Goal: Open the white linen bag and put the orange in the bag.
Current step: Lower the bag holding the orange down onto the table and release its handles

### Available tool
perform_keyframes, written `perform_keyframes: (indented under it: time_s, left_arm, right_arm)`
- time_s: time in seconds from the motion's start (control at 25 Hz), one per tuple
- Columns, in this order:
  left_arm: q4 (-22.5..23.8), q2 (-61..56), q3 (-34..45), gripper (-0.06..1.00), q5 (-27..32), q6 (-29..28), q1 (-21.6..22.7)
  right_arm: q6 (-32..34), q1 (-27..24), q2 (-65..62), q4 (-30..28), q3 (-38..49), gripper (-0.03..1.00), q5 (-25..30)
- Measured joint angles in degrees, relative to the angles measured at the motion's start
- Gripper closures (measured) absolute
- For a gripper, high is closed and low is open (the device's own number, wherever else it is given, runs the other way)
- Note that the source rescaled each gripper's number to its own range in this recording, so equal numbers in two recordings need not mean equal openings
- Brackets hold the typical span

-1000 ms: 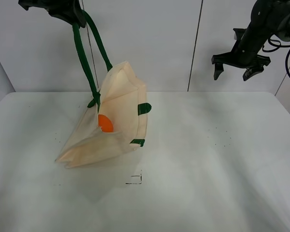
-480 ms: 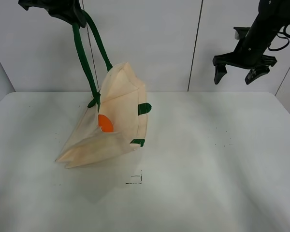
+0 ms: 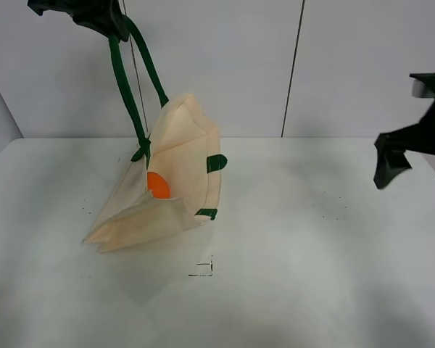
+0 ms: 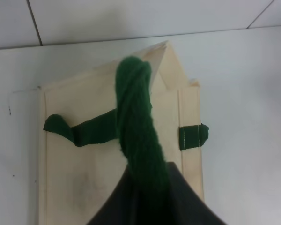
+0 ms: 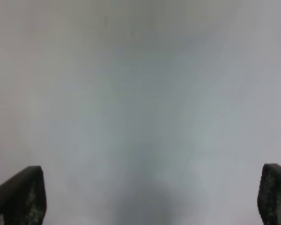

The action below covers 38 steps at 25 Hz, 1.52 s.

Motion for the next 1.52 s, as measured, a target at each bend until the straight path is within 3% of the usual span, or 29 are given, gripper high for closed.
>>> perform_keyframes:
  time_s: [0.2, 0.52, 0.92, 1.52]
  left_arm:
    - [0.0, 0.0, 0.0, 0.94, 0.0, 0.0, 0.0]
    - [0.0, 0.0, 0.0, 0.94, 0.0, 0.0, 0.0]
    - [0.0, 0.0, 0.0, 0.94, 0.0, 0.0, 0.0]
    - [0.0, 0.0, 0.07, 0.94, 0.0, 0.0, 0.0]
  right_arm:
    - [0.0, 0.0, -17.58, -0.07, 17.83, -0.03, -0.74]
    - [0.0, 0.0, -46.76, -0.07, 38.2, -0.03, -9.71]
    - [0.0, 0.0, -67.67, -0.74, 39.22, -0.03, -10.53]
    - [0.0, -2.15, -71.96, -0.4, 39.47, -0.03, -10.53]
